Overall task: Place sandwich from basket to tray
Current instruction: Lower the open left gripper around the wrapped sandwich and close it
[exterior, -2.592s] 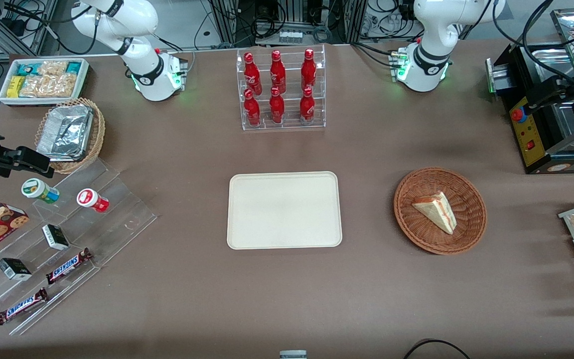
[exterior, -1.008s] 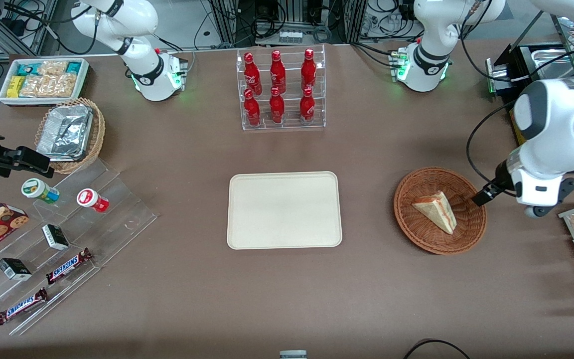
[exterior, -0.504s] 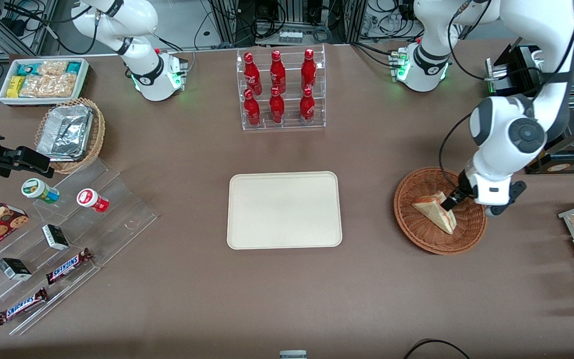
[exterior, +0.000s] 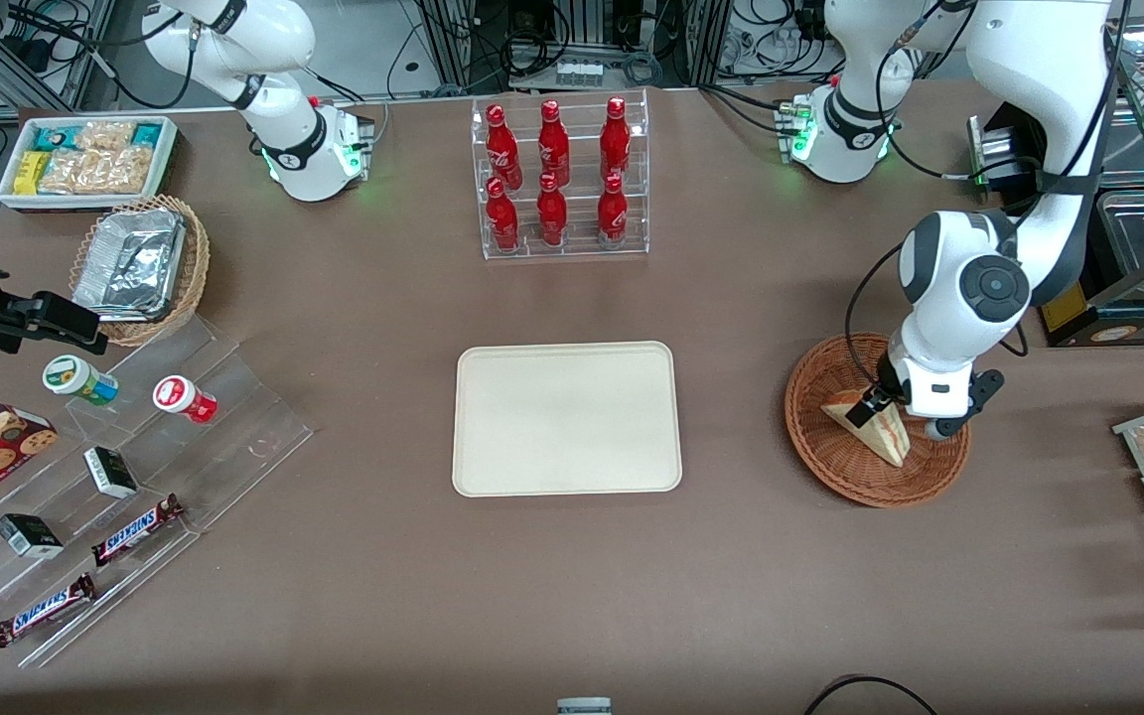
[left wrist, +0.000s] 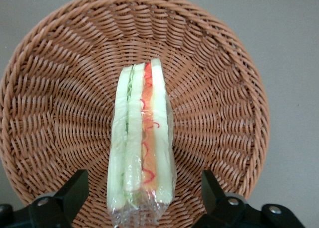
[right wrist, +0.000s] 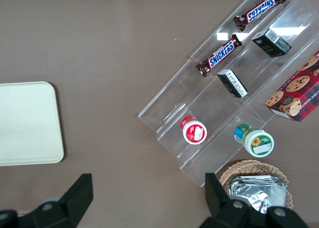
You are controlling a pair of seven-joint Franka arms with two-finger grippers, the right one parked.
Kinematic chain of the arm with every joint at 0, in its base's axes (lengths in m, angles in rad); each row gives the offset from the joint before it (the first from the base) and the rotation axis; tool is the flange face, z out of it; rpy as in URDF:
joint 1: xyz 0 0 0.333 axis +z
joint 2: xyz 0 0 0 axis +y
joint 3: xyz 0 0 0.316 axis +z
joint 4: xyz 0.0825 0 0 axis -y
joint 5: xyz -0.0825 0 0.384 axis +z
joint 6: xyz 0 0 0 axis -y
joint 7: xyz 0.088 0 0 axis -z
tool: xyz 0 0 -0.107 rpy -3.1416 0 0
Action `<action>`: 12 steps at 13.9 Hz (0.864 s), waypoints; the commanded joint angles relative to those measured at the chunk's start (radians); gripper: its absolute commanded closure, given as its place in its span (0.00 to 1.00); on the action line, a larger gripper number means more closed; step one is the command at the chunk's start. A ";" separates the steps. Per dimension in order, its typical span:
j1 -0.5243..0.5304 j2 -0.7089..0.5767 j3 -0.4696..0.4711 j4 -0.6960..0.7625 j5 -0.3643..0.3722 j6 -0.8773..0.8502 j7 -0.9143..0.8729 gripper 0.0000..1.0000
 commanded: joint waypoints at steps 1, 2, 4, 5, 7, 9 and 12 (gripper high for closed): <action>-0.007 0.009 0.007 -0.019 0.020 0.019 -0.024 0.00; -0.007 0.007 0.009 -0.024 0.026 0.019 -0.023 0.00; -0.004 0.010 0.009 -0.026 0.032 0.021 -0.024 0.01; -0.004 0.019 0.009 -0.024 0.032 0.025 -0.024 0.10; -0.004 0.038 0.010 -0.017 0.030 0.039 -0.024 0.61; -0.004 0.038 0.010 -0.009 0.030 0.038 -0.023 1.00; -0.002 0.023 0.012 0.008 0.030 0.029 -0.017 1.00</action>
